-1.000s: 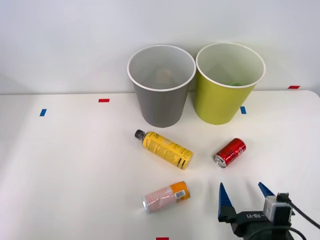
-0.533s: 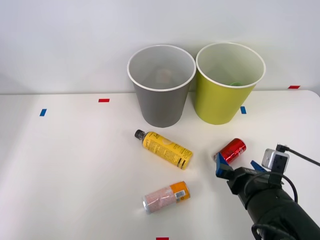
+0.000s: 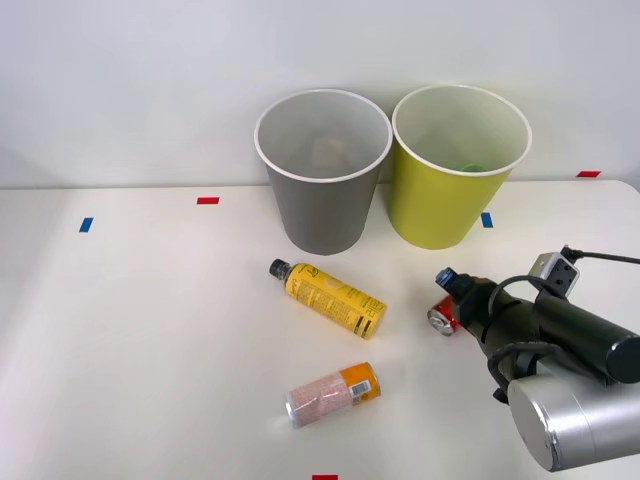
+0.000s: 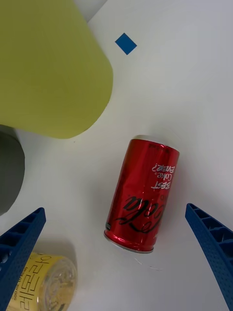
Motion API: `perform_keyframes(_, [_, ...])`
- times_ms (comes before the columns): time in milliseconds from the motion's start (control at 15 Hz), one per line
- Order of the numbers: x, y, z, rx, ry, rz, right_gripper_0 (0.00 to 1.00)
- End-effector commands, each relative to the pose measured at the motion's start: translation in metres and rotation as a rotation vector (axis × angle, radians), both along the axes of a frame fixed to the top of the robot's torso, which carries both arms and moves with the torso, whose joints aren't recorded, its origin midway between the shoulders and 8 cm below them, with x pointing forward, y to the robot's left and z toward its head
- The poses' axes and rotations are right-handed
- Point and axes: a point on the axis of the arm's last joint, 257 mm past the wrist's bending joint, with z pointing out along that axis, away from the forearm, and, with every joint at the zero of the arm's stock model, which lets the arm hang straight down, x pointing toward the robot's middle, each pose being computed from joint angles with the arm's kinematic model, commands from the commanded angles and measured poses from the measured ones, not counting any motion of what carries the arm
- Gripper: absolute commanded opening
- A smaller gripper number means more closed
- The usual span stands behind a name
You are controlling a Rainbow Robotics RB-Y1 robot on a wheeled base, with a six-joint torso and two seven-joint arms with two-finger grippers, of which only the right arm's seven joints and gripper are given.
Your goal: Put cans in the gray bin, plastic bottles in the light green bin
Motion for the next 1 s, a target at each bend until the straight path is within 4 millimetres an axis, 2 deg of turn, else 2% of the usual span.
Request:
perform_keyframes(67, [0.0, -0.015, 0.0, 0.066, 0.063, -0.105, 1.0])
perform_keyframes(200, [0.002, -0.022, -0.007, 0.088, 0.102, -0.152, 1.0])
perform_keyframes(467, [0.022, -0.033, -0.027, 0.144, 0.15, -0.247, 1.0])
perform_keyframes(667, [0.015, -0.043, -0.031, 0.128, 0.22, -0.309, 1.0])
perform_keyframes(867, [0.014, -0.034, -0.033, 0.146, 0.275, -0.305, 1.0])
perform_keyframes(1000, [0.029, -0.027, -0.035, 0.153, 0.294, -0.3, 1.0])
